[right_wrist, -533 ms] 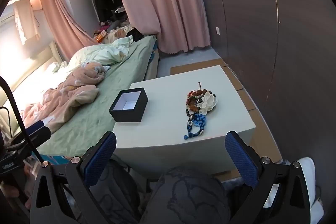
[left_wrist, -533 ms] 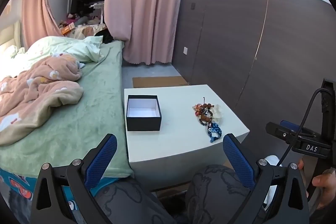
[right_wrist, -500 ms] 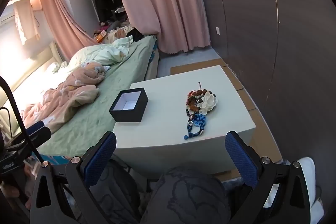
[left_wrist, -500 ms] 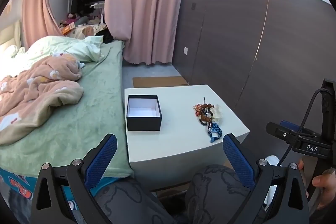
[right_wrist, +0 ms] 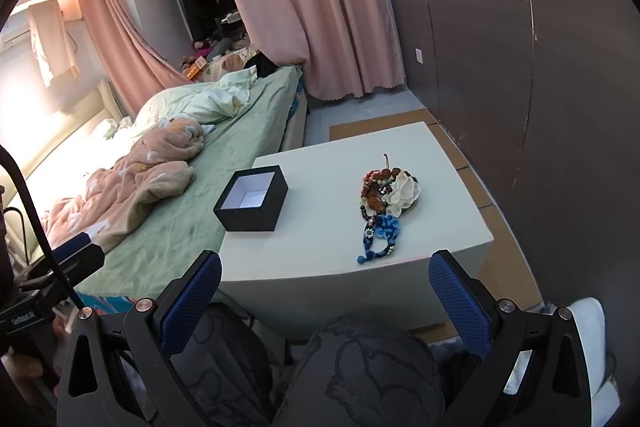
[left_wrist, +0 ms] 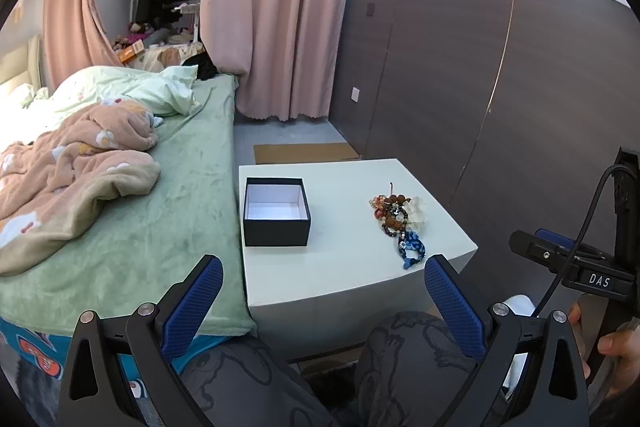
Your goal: Organize jewelry
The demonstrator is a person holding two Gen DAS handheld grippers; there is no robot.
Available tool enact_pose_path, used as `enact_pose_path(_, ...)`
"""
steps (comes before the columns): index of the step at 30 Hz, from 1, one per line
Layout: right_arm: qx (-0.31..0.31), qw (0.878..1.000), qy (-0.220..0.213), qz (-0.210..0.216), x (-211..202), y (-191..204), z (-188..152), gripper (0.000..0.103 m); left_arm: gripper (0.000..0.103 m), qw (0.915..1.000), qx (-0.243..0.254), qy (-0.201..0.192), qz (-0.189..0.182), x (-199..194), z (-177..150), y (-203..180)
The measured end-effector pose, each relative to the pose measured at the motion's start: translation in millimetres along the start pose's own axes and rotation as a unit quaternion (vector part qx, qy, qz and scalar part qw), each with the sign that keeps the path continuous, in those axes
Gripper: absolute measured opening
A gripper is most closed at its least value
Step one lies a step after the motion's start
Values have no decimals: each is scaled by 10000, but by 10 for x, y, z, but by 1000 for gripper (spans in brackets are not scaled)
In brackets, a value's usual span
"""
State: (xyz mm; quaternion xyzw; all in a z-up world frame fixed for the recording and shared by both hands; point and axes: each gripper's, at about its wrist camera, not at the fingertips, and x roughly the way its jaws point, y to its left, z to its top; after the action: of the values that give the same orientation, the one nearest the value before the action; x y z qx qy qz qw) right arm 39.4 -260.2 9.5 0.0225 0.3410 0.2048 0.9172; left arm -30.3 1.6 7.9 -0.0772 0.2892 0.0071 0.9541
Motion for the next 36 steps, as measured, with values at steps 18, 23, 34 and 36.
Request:
enact_pose_path(18,-27,10000,-7,-92,-109,-45,50,103,101,10000,64,-38,-34,47,-8,-81)
enact_pose_path(23,15,10000,-89,-20,-114,-84,41,103,101,10000,31,-32,-48,86,-1,-89)
enact_pose_path(34,75,9999,-78,-37,-28,-283,33,103,101,9998,126,95,-139,417,119,-262)
enact_pose_path(36,126,9999,-35,-64,7,-344,33,103,101,9996,153,167,-168,507,123,-292)
